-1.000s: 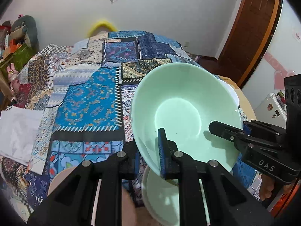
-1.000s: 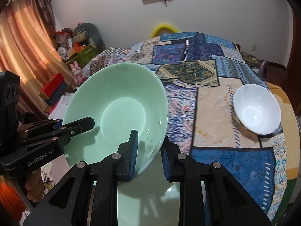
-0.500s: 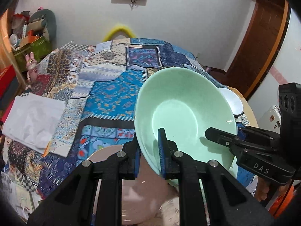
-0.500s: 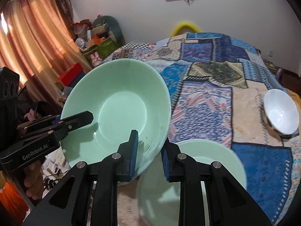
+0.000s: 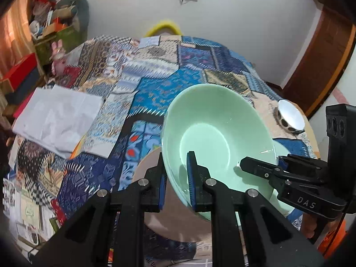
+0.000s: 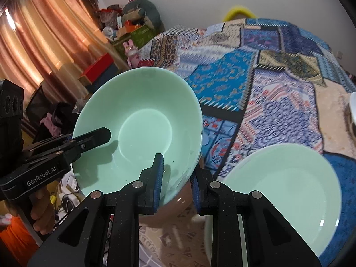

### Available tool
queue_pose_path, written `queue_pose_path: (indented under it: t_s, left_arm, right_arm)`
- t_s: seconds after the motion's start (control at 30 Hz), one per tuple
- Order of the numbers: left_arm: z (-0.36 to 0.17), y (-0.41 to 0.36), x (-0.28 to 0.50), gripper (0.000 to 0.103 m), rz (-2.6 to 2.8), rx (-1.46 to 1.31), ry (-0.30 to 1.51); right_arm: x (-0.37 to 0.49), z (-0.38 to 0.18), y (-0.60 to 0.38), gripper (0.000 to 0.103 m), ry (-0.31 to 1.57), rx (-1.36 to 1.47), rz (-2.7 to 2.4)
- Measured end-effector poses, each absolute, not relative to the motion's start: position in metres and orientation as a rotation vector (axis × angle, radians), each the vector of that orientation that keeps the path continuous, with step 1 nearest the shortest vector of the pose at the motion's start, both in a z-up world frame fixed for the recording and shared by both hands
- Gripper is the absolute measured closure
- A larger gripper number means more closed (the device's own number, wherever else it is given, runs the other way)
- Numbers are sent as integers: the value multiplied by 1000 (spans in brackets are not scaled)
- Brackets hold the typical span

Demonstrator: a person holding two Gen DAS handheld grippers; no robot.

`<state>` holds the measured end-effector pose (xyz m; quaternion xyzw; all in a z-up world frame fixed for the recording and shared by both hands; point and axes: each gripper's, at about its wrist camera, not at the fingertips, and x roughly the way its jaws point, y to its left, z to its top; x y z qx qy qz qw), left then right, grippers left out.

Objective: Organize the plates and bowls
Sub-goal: 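Carry the pale green bowl with the left gripper toward the mauve-pink bowl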

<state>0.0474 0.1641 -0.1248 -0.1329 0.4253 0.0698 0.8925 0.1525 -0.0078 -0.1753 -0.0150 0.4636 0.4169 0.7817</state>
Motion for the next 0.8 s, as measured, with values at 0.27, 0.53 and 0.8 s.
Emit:
queue_pose_path:
  t_s: [0.27,0.53,0.8]
  left_arm:
    - [-159,179,41,87,166,-320,954]
    - [-176,180,36,87,168,-329,991]
    - [-182,180,31,87,158,-319,1003]
  right_arm:
    - [147,-197,3,82,1060,-69,911]
    - [141,-203,7,82,1077,-93,913]
    - [141,-200,7,81,1069,-92,910]
